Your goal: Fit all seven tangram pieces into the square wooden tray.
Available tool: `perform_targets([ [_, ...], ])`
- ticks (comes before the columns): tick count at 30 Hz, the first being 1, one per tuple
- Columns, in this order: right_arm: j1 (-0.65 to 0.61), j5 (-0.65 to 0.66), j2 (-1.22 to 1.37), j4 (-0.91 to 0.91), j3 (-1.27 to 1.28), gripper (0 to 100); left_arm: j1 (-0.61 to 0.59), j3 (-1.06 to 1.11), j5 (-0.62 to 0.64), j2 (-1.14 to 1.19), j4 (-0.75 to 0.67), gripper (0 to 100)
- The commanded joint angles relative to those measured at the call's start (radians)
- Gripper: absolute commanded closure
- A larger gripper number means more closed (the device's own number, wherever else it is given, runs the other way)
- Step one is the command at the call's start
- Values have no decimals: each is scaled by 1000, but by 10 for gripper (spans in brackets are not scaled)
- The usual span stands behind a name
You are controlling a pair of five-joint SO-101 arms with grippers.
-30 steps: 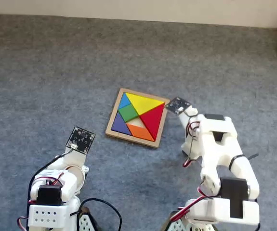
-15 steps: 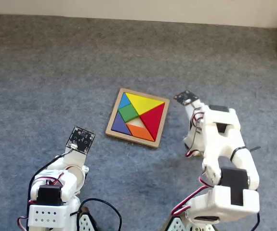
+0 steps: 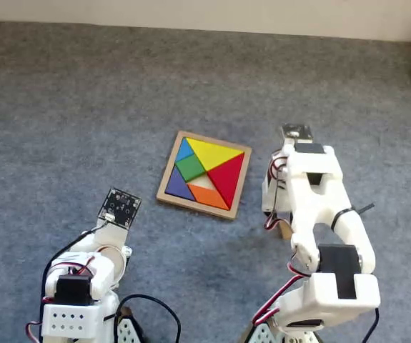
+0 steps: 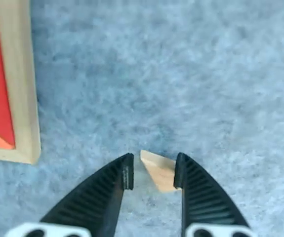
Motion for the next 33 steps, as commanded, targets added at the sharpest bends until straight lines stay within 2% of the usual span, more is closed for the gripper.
perform_targets([
  [1,-30,161,-19,61,-59,855,-8,19,-11,-50,5,993],
  [8,-27,419,-19,85,-53,785,-8,19,-11,-50,5,993],
  [14,-22,594,-13,84,-33,781,-8,19,-11,-50,5,993],
  [20,51,793,-12,74,47,781,-8,19,-11,-50,5,993],
  [23,76,822,-10,51,73,781,-8,19,-11,-50,5,993],
  [33,87,824,-16,-193,251,783,-8,19,-11,-50,5,993],
])
